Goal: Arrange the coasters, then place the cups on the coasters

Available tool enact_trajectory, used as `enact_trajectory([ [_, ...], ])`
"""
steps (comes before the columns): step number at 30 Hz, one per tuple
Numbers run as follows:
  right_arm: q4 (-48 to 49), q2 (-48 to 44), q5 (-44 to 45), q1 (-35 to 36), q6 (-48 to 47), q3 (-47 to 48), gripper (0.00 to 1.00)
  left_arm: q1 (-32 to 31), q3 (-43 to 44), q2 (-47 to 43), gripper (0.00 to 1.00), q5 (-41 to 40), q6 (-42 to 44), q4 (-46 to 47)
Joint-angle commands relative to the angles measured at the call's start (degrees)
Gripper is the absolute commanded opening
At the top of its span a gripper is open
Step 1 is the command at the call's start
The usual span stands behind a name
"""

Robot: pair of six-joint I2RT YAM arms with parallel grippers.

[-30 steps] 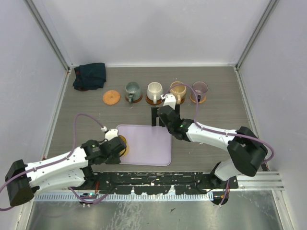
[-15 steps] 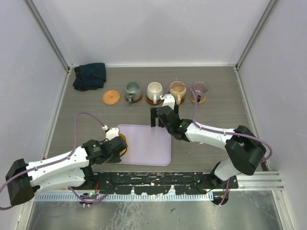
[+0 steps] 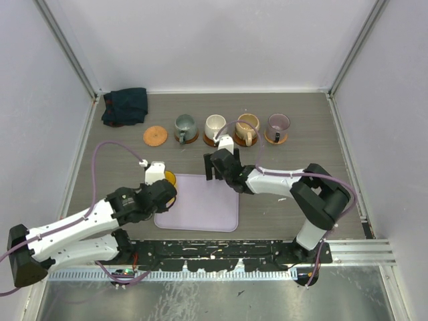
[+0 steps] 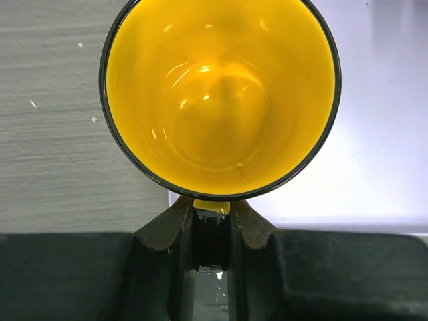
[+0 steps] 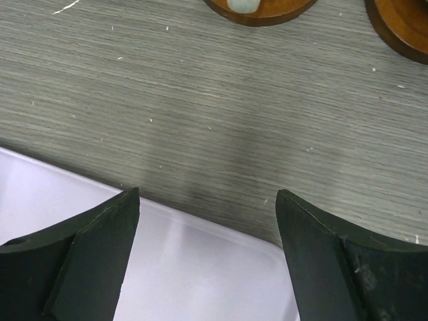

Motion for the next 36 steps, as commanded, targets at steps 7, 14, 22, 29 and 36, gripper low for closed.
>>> enact_trajectory([
  [7, 4.61, 5.31, -1.88, 0.29, -0.42, 6.47, 0.84, 1.55, 5.02, -0.40, 0.00, -15.40, 7.85, 5.59],
  [14, 4.68, 9.51, -2.00, 0.30, -1.36, 10.45, 0.76, 12.68, 5.15, -1.34, 0.00, -10.93, 19.70, 15.71],
  [22, 3.27, 13.08, -3.45, 0.53, -0.92, 12.66, 0.51, 22.84, 4.72, 2.41, 0.00, -4.94, 29.52, 29.89],
  [29, 2.82, 14.91, -4.82, 1.81, -2.06, 14.04, 0.43, 30.75, 4.50, 8.44, 0.00, 1.00, 31.58, 41.05],
  [36, 1.86, 18.50, -6.85, 2.31, -3.41, 17.74, 0.43, 37.03, 4.58, 14.55, 0.00, 6.24, 31.87, 48.71],
])
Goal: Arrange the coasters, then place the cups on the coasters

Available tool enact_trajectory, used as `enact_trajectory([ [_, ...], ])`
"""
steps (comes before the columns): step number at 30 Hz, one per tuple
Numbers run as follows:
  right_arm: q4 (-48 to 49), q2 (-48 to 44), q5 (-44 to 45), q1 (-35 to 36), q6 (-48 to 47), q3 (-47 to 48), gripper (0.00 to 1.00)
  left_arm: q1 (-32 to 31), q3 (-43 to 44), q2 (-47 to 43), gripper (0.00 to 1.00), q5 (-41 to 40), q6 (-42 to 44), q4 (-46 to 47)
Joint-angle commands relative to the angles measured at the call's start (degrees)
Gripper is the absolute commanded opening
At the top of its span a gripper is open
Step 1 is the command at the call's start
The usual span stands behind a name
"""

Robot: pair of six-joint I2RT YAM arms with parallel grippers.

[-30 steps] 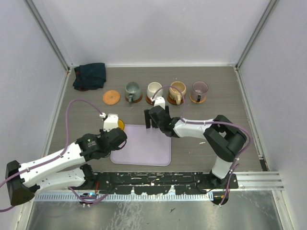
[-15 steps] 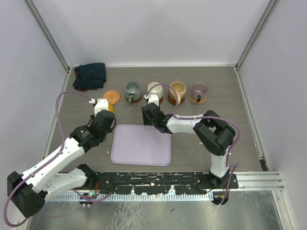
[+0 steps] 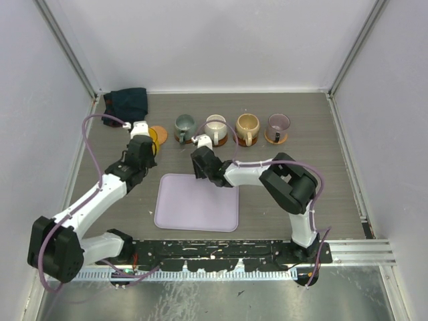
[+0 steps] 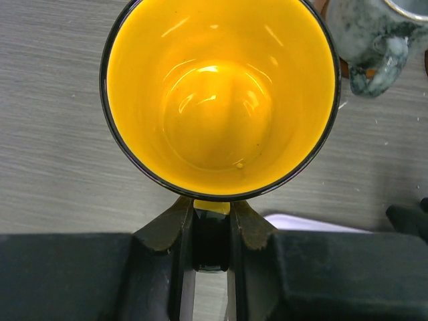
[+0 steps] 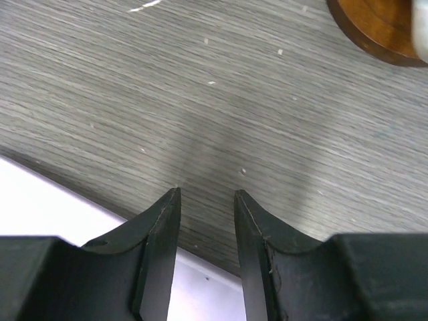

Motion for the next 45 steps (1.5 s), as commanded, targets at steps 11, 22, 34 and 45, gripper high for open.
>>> enact_trajectory([
  [11, 0.01, 3.15, -5.40, 2.65, -1.63, 3.67, 0.39, 7.37, 5.13, 10.45, 0.00, 8.61, 1.04, 19.71],
  [22, -0.74, 2.08, -3.25, 6.78, -0.16, 0.37, 0.38, 8.36, 7.78, 14.98, 0.00, 9.91, 1.34, 20.53],
  [34, -3.95, 1.54, 6.14, 6.17, 1.83, 0.99, 0.39, 8.76, 9.38, 18.89, 0.00, 10.82, 2.20, 21.07],
  [45, -6.59, -1.18, 9.78, 6.12, 5.28, -2.47, 0.38, 8.91, 12.41, 23.05, 0.00, 11.42, 4.84, 23.45],
])
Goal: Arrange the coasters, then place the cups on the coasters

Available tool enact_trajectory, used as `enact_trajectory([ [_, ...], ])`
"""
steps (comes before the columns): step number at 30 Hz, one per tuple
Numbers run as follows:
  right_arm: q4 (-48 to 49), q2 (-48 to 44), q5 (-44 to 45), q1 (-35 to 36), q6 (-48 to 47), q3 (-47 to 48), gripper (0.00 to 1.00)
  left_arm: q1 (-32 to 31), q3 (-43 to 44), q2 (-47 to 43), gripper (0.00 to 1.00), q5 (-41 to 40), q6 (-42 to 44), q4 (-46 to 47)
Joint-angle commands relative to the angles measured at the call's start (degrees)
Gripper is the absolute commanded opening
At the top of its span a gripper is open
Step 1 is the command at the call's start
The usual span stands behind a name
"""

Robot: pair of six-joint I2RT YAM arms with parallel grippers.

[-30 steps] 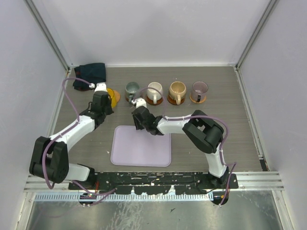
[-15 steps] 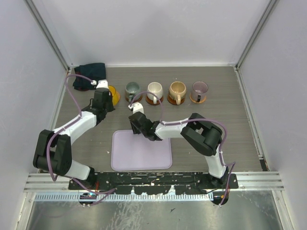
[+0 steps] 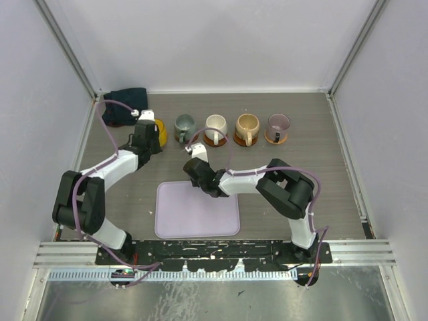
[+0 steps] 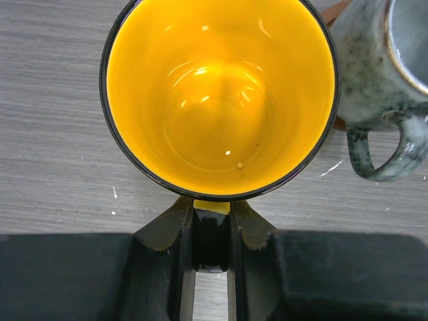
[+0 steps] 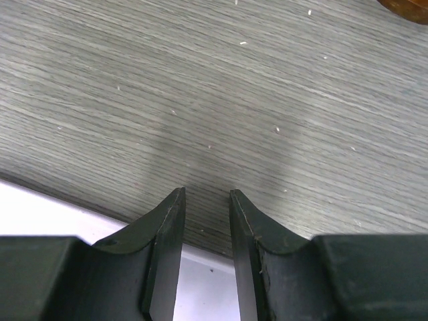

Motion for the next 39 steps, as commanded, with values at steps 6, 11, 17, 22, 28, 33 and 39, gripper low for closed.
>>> enact_trajectory([
  [6, -5.76, -3.19, 1.16, -0.20, 3.61, -4.26, 0.38, 0.83, 6.43, 2.88, 0.00, -0.05, 2.68, 10.11],
  [11, -5.93, -2.87, 1.41, -0.23, 2.86, -3.29, 0.38, 1.23, 7.42, 4.67, 0.00, -0.75, 3.00, 10.22],
  [17, -7.17, -3.81, 1.12, -0.19, 4.26, -3.52, 0.38, 1.96, 7.93, 6.01, 0.00, -0.29, 3.12, 10.57],
  [22, -8.12, -4.59, 0.20, -0.09, 6.34, -4.60, 0.38, 2.36, 8.76, 6.96, 0.00, -0.13, 3.23, 11.11],
  [28, -8.68, -4.78, -0.55, -0.09, 7.60, -5.95, 0.37, 2.69, 9.54, 8.34, 0.00, -0.05, 3.34, 11.89],
  [33, -8.92, -4.78, 0.18, -0.08, 7.55, -5.93, 0.38, 2.92, 9.36, 9.35, 0.00, -0.01, 3.00, 12.60],
  [39, -10.09, -5.50, 4.88, -0.21, 5.73, -3.47, 0.38, 3.35, 9.42, 10.17, 0.00, 0.06, 2.74, 13.44],
])
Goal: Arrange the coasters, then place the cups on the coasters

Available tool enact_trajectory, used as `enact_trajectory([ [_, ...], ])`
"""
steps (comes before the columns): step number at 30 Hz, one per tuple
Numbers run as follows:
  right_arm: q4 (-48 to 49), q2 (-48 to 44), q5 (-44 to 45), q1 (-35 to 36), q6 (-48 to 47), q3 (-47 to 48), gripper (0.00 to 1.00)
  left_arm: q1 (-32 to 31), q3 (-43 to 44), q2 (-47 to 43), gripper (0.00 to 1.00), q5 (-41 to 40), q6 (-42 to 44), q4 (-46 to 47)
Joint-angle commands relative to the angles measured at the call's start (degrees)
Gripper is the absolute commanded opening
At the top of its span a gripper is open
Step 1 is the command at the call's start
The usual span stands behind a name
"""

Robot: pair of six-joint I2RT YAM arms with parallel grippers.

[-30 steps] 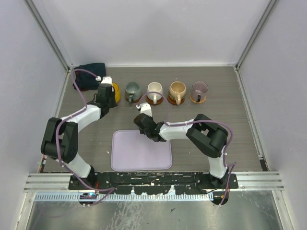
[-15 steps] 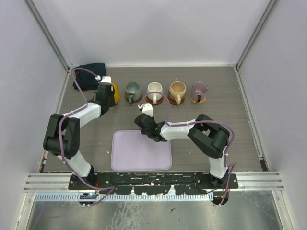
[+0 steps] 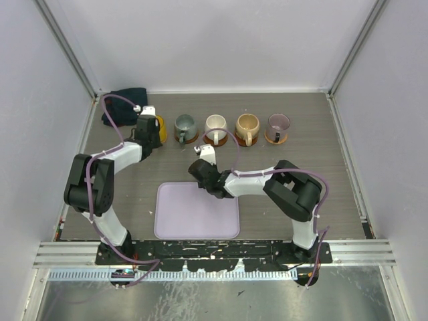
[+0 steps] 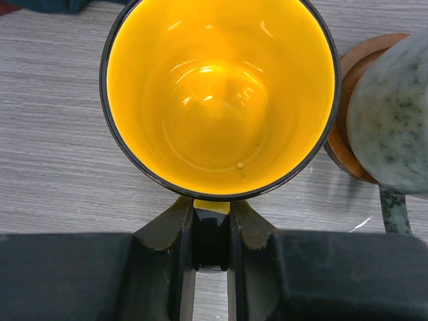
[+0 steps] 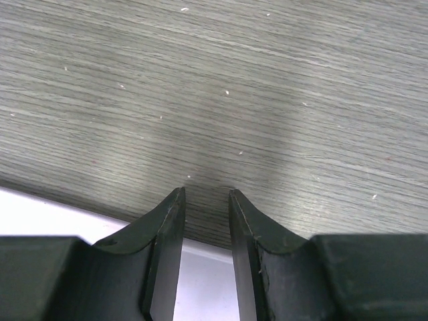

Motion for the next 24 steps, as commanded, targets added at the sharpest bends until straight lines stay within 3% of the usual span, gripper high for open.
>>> enact_trajectory([
  [1, -6.61, -1.47, 3.99, -0.10, -0.60, 1.22, 0.39, 0.79, 3.09, -0.89, 0.00, -0.50, -0.20, 8.09],
  [8, -7.84, -5.37, 8.41, -2.82, 0.69, -0.46, 0.41, 1.04, 3.34, -0.57, 0.00, -0.30, -0.28, 8.36],
  [17, -7.93, -11.72, 7.56, -10.37, 2.83, -6.70, 0.42, 1.39, 1.57, -1.03, 0.00, -0.87, -0.68, 9.86],
  [24, -7.89, -12.61, 7.35, -11.93, 2.75, -8.17, 0.42, 1.70, 1.11, -1.07, 0.00, -1.00, -1.06, 10.27],
])
